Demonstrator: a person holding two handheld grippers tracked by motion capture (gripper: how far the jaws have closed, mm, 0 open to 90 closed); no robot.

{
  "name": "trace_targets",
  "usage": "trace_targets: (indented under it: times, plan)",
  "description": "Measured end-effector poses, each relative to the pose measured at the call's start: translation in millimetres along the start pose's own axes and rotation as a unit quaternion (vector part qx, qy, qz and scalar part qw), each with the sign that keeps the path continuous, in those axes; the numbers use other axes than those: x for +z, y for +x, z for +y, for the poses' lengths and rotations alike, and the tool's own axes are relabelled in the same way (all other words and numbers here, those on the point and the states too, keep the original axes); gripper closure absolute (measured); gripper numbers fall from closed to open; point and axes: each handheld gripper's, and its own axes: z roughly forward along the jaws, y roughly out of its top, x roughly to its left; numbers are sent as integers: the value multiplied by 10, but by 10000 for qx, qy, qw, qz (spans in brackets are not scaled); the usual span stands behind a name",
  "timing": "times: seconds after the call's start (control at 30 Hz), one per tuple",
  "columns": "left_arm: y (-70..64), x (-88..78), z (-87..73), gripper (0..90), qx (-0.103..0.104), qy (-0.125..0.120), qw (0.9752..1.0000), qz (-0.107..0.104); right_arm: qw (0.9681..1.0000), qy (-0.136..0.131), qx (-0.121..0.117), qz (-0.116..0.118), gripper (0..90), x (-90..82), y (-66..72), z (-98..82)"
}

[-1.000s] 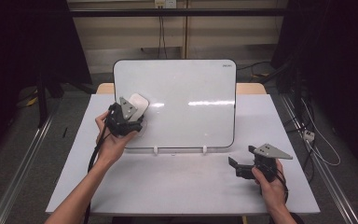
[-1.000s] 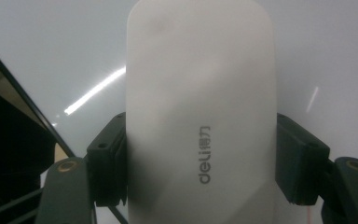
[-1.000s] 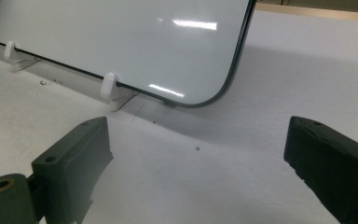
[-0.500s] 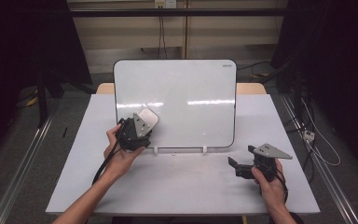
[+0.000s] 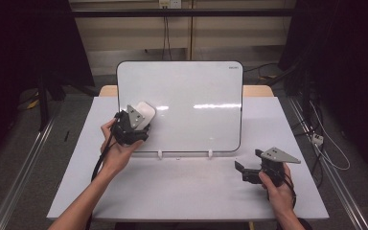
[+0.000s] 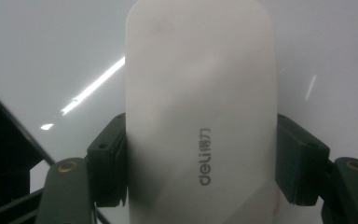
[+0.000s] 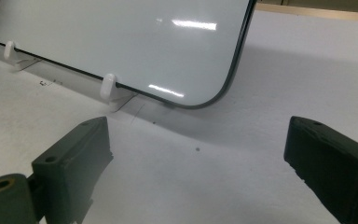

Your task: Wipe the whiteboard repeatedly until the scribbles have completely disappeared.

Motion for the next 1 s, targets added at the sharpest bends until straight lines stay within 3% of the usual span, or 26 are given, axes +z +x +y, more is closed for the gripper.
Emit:
trace_targets:
  times: [0.1, 0.2, 0.33, 0.57, 1.0]
  plan:
    - [45, -6, 1, 310, -110, -37, 9999, -30, 10000, 0, 2, 0, 73, 1, -2, -1]
    - [35, -11, -12, 310, -58, -65, 9999, 56, 10000, 2, 1, -7, 73, 1, -6, -2]
    - [-26, -27, -82, 310, -18, 18, 10000, 14, 10000, -9, -4, -11, 73, -12, -2, -4]
    - [-263, -42, -271, 309, 181, 77, 9998, -4, 10000, 0, -2, -20, 73, -5, 6, -2]
    - [-759, 61, -116, 309, 553, 101, 9983, -179, 10000, 4, 5, -6, 73, 9, 7, 3]
